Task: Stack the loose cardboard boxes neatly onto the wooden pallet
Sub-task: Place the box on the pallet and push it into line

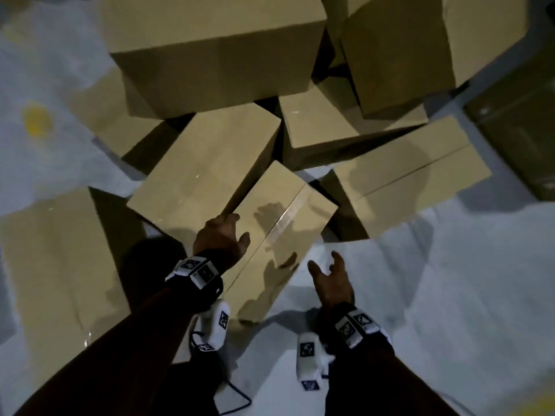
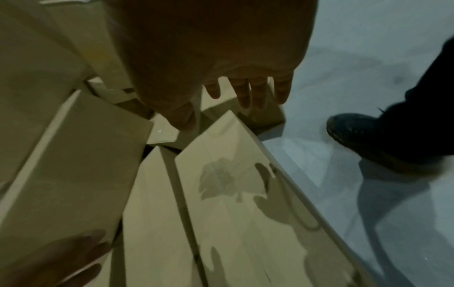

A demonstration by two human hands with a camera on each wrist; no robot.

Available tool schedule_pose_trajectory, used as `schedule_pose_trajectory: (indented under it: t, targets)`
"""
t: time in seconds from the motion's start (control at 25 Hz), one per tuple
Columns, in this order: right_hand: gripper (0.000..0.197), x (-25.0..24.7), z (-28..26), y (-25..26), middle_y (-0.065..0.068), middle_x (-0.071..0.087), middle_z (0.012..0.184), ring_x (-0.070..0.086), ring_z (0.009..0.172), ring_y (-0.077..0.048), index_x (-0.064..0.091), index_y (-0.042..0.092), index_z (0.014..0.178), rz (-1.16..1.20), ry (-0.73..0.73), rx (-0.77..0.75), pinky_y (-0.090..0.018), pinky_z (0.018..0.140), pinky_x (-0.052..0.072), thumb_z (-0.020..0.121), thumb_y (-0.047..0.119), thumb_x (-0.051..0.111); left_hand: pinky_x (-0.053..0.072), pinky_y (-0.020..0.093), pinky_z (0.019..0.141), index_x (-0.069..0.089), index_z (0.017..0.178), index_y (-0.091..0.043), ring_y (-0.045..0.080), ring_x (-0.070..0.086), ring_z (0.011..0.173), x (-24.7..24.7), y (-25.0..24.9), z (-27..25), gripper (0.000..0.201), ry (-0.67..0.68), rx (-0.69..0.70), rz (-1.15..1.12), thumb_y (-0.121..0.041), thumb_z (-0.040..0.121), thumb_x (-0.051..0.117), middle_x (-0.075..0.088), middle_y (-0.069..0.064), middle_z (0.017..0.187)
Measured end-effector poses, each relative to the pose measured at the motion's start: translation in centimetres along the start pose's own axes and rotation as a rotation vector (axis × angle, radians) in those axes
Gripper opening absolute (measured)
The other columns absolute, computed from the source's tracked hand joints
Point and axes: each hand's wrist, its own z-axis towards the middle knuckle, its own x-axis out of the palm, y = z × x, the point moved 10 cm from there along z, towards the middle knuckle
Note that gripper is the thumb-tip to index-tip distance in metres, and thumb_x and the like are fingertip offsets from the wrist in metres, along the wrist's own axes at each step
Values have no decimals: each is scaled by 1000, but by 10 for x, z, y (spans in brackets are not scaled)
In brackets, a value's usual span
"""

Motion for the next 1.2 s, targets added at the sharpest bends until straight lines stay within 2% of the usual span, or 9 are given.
schedule_pose_trajectory:
  t: [0.2, 0.36, 0.44, 0.52, 0.6, 0.68, 0.84, 1.0, 1.2]
  targets:
    - [95, 84, 46, -74, -16, 27, 162, 29, 147, -35, 11, 28, 160, 221, -64, 73, -48, 117, 29, 89, 36, 74, 42, 46, 106, 39, 149, -21, 33, 47, 130, 82, 47, 78, 71, 116, 87, -12, -41, 87, 67, 43, 8, 148]
    - [101, 120, 83, -93, -12, 21, 163, 25, 148, -33, 7, 30, 160, 348, -114, 35, -43, 115, 29, 86, 35, 77, 37, 43, 113, 30, 153, -20, 33, 42, 134, 120, 65, 129, 78, 154, 133, 42, -46, 88, 66, 31, 9, 155]
    - [102, 132, 96, -97, -12, 31, 158, 32, 145, -34, 12, 35, 158, 421, -146, 30, -45, 114, 33, 83, 34, 81, 37, 42, 113, 30, 153, -19, 33, 41, 134, 132, 65, 144, 80, 149, 166, 62, -47, 88, 66, 31, 9, 153]
    - [96, 144, 106, -96, -3, 46, 144, 44, 136, -28, 22, 39, 151, 462, -188, -29, -46, 112, 41, 78, 33, 84, 33, 42, 115, 26, 154, -22, 33, 35, 140, 146, 71, 154, 84, 172, 179, 64, -51, 86, 67, 30, 10, 155]
    - [98, 153, 110, -93, 2, 46, 143, 46, 133, -23, 25, 33, 149, 447, -231, -72, -48, 111, 44, 71, 40, 84, 31, 44, 117, 18, 156, -31, 35, 31, 142, 158, 79, 159, 90, 206, 152, 65, -54, 85, 68, 27, 12, 157]
    - [111, 159, 112, -93, -2, 41, 150, 42, 136, -24, 17, 32, 155, 437, -265, -85, -49, 112, 42, 65, 48, 82, 34, 47, 114, 6, 156, -43, 39, 34, 139, 166, 87, 160, 96, 247, 109, 73, -57, 84, 67, 26, 14, 154]
    - [112, 160, 117, -103, 1, 38, 148, 41, 135, -22, 12, 36, 157, 469, -298, -87, -44, 114, 39, 74, 32, 87, 40, 54, 106, -13, 147, -60, 45, 44, 128, 174, 90, 159, 102, 312, 37, 86, -66, 81, 65, 25, 17, 149]
    - [112, 157, 115, -111, 1, 39, 151, 44, 135, -24, 6, 47, 155, 457, -283, -59, -47, 114, 39, 76, 39, 85, 41, 57, 103, -15, 145, -61, 47, 43, 128, 176, 83, 151, 101, 298, 20, 120, -67, 81, 64, 22, 14, 150]
    - [108, 121, 115, -120, -2, 43, 149, 46, 134, -27, 8, 41, 156, 369, -325, -91, -52, 112, 40, 76, 42, 80, 37, 56, 104, -9, 149, -58, 45, 39, 133, 196, 62, 137, 100, 300, 33, 32, -60, 83, 67, 21, 14, 154]
